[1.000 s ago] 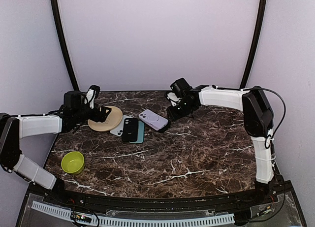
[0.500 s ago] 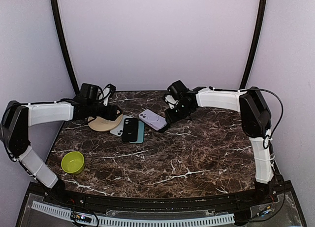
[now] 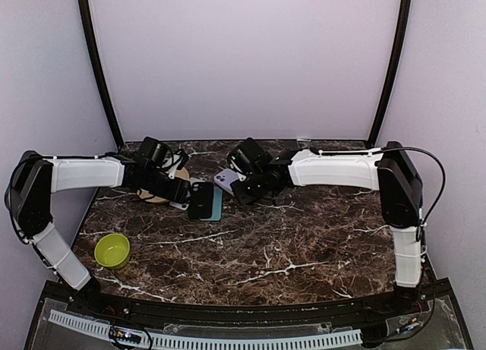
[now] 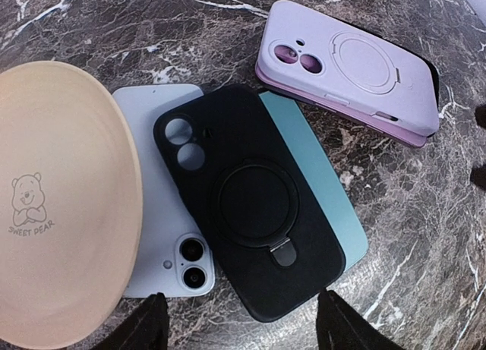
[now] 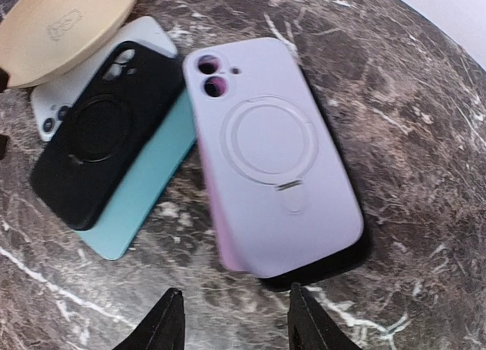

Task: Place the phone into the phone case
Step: Adjust the phone case at the center of the board.

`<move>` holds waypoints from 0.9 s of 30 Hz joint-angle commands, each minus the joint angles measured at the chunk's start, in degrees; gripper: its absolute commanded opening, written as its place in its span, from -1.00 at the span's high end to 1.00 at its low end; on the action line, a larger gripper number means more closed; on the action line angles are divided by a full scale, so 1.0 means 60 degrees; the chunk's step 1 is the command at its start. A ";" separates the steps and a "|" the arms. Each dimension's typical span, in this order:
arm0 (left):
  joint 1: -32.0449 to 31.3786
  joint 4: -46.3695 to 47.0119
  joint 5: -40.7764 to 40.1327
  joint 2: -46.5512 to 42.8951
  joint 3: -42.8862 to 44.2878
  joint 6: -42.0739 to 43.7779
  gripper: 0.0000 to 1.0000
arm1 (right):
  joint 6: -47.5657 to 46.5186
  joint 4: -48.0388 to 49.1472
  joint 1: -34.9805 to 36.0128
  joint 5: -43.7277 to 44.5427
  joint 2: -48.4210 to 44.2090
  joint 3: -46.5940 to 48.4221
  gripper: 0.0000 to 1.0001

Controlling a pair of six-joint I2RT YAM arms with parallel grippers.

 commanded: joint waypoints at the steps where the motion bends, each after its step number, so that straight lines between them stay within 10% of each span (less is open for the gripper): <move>1: 0.0006 -0.0338 -0.0539 -0.0533 -0.0229 0.0378 -0.39 | 0.0510 0.0645 0.0626 0.0649 0.0326 0.0330 0.06; 27: 0.1568 -0.0387 0.0257 -0.1637 0.0082 0.0189 -0.40 | 0.0453 -0.1398 0.1121 0.0517 0.3247 0.2944 -0.07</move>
